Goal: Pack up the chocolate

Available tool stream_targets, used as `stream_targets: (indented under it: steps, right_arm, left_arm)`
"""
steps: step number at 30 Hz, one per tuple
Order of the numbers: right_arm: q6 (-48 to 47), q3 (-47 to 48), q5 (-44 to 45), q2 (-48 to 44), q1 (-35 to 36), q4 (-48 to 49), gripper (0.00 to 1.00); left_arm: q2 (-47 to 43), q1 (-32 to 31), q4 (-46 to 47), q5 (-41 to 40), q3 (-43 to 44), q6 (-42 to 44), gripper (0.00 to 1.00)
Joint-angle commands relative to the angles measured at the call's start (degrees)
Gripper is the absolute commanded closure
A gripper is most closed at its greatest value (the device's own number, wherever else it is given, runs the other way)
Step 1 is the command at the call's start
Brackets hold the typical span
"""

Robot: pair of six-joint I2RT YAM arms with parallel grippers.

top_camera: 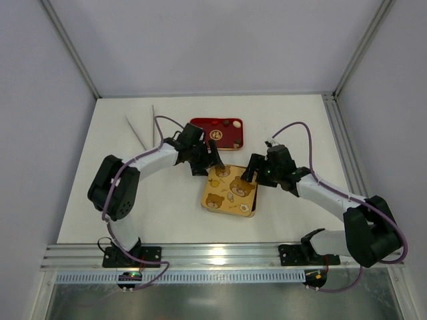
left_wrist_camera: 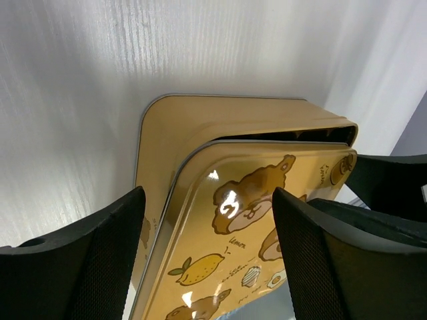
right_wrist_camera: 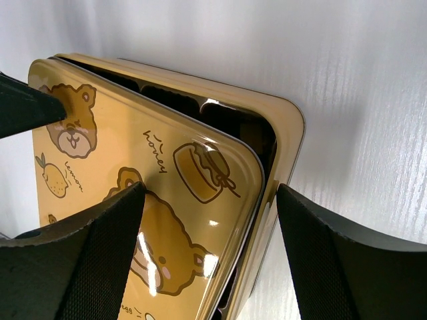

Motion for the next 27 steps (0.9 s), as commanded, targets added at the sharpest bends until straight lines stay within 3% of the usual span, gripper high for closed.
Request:
stream_targets:
  steps: [1,9,27]
  right_arm:
    - [0.02,0.56,0.19,0.45,0.48,2.97,0.2]
    - [-0.16,0.91,0.37,0.71,0.48,2.97,0.2]
    - [-0.16,2.05,0.54,0.53,0.39,1.83,0.2]
  left_arm:
    - [-4.3,0.83,3.7,1.81,-0.61,2.49,0.24]
    - [-7.2,3.11,4.14,6.56,-3.68,5.47,0.24]
    - [-12.56,3.73,-6.32,12.45,-8.97,11.01,0.25]
